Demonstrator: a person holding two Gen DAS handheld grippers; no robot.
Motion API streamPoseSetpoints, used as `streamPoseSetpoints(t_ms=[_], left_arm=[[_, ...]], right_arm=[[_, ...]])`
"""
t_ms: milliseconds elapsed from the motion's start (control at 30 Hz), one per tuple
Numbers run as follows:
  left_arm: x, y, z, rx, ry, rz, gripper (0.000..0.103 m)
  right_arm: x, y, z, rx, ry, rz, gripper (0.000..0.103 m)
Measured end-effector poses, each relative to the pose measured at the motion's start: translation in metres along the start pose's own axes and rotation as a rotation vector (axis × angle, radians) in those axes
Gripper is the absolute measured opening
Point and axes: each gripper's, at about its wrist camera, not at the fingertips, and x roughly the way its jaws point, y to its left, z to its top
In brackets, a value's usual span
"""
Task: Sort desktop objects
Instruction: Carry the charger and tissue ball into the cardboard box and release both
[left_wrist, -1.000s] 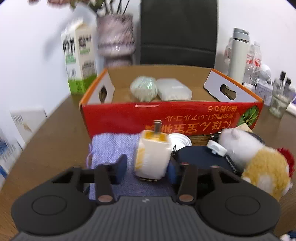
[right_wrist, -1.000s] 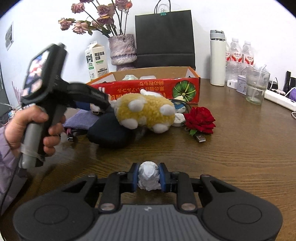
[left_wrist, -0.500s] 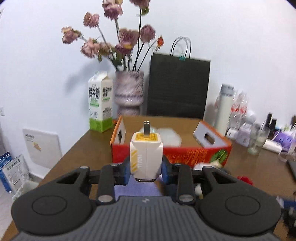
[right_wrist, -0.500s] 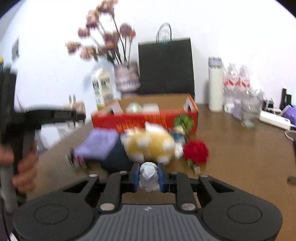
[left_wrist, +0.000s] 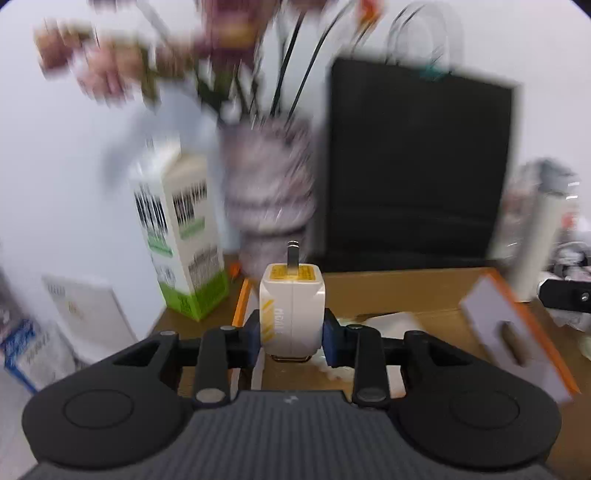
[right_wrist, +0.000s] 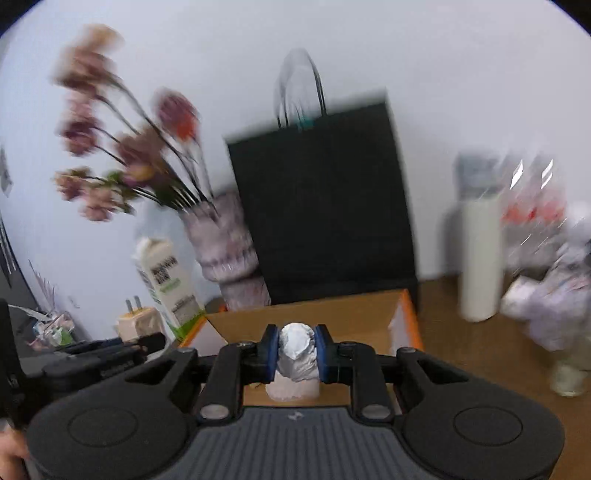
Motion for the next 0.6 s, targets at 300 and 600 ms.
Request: streamPoseSetpoints(t_ms=[300, 600], left_arm=[[0.097, -0.014, 0.01, 0.083, 0.226, 0.029, 0.041], [0.035, -0.006, 0.028, 0.082, 0.134, 0.008, 0.086]], right_arm=[[0.194, -0.039, 0.011, 0.174, 0.394, -0.12, 0.026], [0.147, -0.045, 0.02, 0.258, 0.304, -0.082, 0.073]])
